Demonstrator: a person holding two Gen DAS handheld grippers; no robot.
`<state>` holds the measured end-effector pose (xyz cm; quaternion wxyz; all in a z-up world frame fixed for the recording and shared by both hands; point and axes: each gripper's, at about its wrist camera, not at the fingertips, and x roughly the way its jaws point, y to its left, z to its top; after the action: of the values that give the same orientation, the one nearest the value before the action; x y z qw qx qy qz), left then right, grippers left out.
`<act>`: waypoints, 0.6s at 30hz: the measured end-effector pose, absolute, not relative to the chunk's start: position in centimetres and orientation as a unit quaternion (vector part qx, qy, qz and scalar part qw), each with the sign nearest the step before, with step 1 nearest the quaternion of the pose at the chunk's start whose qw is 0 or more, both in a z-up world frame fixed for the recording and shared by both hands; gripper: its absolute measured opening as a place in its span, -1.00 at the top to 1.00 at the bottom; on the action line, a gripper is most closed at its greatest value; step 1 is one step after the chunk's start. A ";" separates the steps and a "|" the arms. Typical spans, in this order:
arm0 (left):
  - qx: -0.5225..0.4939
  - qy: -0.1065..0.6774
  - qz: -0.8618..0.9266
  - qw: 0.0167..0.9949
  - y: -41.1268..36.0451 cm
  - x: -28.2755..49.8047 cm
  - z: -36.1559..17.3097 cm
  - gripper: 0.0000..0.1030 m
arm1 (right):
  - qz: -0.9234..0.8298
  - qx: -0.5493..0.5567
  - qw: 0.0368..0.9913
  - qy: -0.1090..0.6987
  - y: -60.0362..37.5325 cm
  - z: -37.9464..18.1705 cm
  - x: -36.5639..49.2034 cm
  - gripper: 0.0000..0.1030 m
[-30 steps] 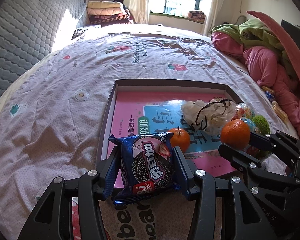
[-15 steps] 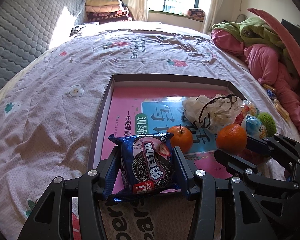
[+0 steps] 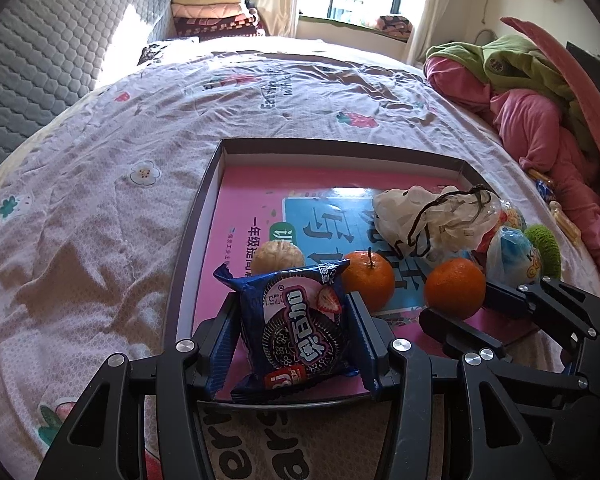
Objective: Organize objects
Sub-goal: 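Lower the snack packet into the tray beside the walnut and open the left gripper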
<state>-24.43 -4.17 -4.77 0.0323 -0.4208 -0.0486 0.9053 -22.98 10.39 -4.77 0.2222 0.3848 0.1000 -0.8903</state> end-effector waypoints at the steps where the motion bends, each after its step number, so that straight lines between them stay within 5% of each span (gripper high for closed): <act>1: -0.421 -0.049 0.905 0.032 -4.2 -24.4 -4.8 -0.03 | -0.890 0.384 0.222 0.100 10.4 -4.8 -23.0 0.24; 18: -0.425 -0.055 0.903 0.032 -4.5 -24.9 -5.1 -0.04 | -0.889 0.389 0.224 0.092 10.2 -4.9 -23.5 0.23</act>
<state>-24.93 -4.47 -5.14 0.0317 -0.4253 -0.0551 0.9028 -23.50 10.19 -4.90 0.2238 0.3895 0.0925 -0.8886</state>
